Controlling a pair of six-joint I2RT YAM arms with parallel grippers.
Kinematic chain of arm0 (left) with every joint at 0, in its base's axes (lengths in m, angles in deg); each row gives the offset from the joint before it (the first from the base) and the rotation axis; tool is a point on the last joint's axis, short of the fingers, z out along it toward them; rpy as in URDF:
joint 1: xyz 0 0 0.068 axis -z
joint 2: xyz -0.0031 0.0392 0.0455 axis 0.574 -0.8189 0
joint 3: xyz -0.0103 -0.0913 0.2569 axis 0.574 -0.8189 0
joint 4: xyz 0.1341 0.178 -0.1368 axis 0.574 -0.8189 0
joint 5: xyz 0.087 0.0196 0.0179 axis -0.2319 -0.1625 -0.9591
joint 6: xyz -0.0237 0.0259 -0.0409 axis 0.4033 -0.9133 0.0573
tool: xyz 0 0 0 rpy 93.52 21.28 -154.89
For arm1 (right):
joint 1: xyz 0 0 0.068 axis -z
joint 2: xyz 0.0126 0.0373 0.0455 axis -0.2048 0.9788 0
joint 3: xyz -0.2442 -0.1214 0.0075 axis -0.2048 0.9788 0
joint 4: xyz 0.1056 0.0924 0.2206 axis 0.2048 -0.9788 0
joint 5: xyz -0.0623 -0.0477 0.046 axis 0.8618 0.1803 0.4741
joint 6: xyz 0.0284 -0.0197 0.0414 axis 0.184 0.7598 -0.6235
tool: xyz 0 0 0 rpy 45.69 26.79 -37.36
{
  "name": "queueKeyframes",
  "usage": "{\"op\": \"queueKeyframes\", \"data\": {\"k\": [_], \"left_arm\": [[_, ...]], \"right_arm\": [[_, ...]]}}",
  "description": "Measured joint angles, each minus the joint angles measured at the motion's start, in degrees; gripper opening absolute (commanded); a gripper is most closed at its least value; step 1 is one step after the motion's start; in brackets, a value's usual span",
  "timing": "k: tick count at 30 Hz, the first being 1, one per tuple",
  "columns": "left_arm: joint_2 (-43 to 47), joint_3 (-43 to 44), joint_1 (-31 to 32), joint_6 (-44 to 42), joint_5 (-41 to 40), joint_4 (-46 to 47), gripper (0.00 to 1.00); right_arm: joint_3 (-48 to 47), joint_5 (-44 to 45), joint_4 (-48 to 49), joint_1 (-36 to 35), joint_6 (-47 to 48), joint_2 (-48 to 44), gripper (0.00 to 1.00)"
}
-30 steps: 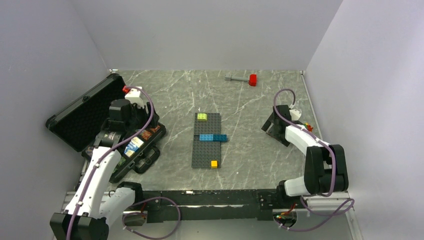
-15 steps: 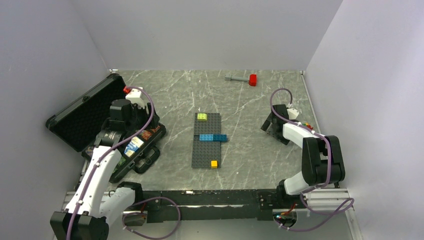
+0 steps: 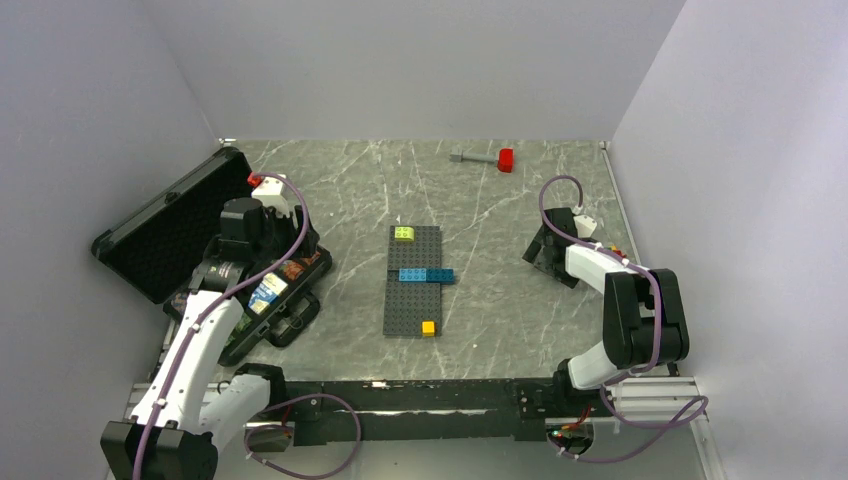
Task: Pack up texas hold em set
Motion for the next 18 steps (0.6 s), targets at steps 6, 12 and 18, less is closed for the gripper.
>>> {"op": "queueKeyframes", "data": {"k": [6,12,18], "left_arm": [[0.0,0.0,0.0,0.0,0.0,0.0,0.71],[0.0,0.0,0.0,0.0,0.0,0.0,0.71],[0.0,0.0,0.0,0.0,0.0,0.0,0.71]], "right_arm": [[0.1,-0.1,-0.2,0.0,0.4,-0.2,0.88],[0.1,-0.3,-0.5,0.0,0.7,-0.3,0.85],[0.1,-0.4,-0.7,0.0,0.8,-0.3,0.81]]}}
